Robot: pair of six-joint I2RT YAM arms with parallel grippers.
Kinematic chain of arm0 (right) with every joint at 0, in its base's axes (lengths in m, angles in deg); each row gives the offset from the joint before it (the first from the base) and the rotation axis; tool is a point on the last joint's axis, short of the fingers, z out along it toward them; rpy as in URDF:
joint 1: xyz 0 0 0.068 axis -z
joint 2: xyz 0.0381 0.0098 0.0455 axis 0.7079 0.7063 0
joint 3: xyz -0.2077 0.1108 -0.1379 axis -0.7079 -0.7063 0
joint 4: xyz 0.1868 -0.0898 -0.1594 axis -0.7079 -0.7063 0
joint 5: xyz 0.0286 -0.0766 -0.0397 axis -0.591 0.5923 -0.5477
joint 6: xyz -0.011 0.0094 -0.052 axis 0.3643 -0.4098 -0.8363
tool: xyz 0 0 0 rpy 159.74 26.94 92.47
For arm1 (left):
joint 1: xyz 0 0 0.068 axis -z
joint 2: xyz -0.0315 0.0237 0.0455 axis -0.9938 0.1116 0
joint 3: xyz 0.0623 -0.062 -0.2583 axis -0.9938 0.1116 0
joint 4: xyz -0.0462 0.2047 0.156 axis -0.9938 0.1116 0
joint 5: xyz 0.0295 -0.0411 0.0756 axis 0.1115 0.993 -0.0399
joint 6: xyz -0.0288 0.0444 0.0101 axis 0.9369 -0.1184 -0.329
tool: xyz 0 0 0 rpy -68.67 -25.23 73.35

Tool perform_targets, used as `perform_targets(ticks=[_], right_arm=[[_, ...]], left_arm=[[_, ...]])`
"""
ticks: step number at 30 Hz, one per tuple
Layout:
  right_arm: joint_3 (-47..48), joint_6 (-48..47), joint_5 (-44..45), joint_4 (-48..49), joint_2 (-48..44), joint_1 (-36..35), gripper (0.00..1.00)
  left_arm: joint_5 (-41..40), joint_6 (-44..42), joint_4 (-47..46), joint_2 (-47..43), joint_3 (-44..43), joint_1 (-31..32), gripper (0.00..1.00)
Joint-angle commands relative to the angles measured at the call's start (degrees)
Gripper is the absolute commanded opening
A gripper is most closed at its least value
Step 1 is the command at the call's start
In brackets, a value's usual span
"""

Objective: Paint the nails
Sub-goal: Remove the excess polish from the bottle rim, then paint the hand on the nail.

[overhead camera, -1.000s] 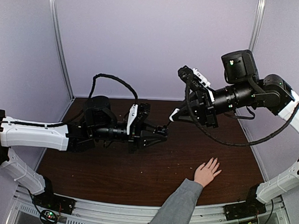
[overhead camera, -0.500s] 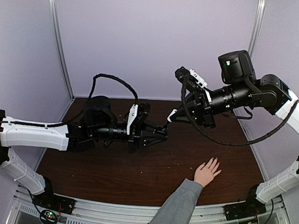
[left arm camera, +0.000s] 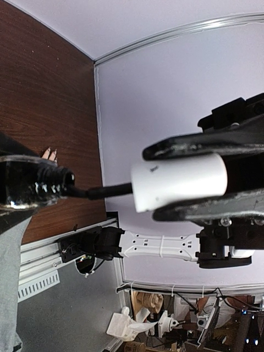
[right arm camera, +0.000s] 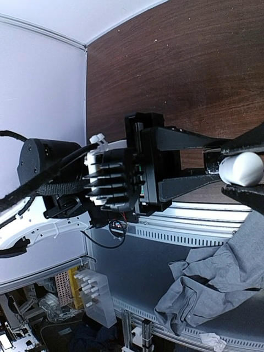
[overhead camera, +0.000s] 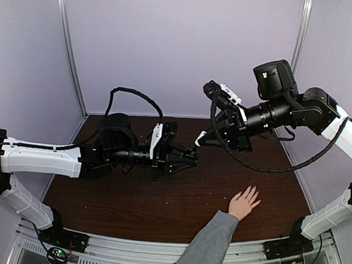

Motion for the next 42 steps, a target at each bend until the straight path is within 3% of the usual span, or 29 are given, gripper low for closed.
perform_targets(ticks=[1, 12, 18, 27, 33, 42], right_arm=[[-0.24, 0.38, -2.82, 0.66, 0.04, -0.29, 0.0], [-0.41, 0.23, -2.56, 1.39, -1.43, -0.3, 0.0], [-3.25, 2.84, 2.59, 5.37, -4.51, 0.68, 0.0], [-10.58, 12.09, 5.35, 10.91, -11.06, 8.82, 0.0], [-16.22, 14.61, 5.67, 9.06, -13.95, 14.79, 0.0], [-32.5, 21.08, 9.82, 7.32, -20.52, 23.32, 0.0]], left_arm=[[-0.39, 0.34, -3.77, 0.07, -1.4, -0.52, 0.0], [-0.14, 2.33, -4.13, 0.1, -1.33, -0.78, 0.0], [-0.88, 2.5, -4.39, -0.26, -0.51, -0.87, 0.0], [-1.75, 3.45, -5.55, -1.07, 1.27, -1.68, 0.0], [-1.17, 3.97, -5.77, -0.69, 1.49, -2.27, 0.0], [-0.32, 5.28, -7.04, 0.99, 1.53, -3.04, 0.0]])
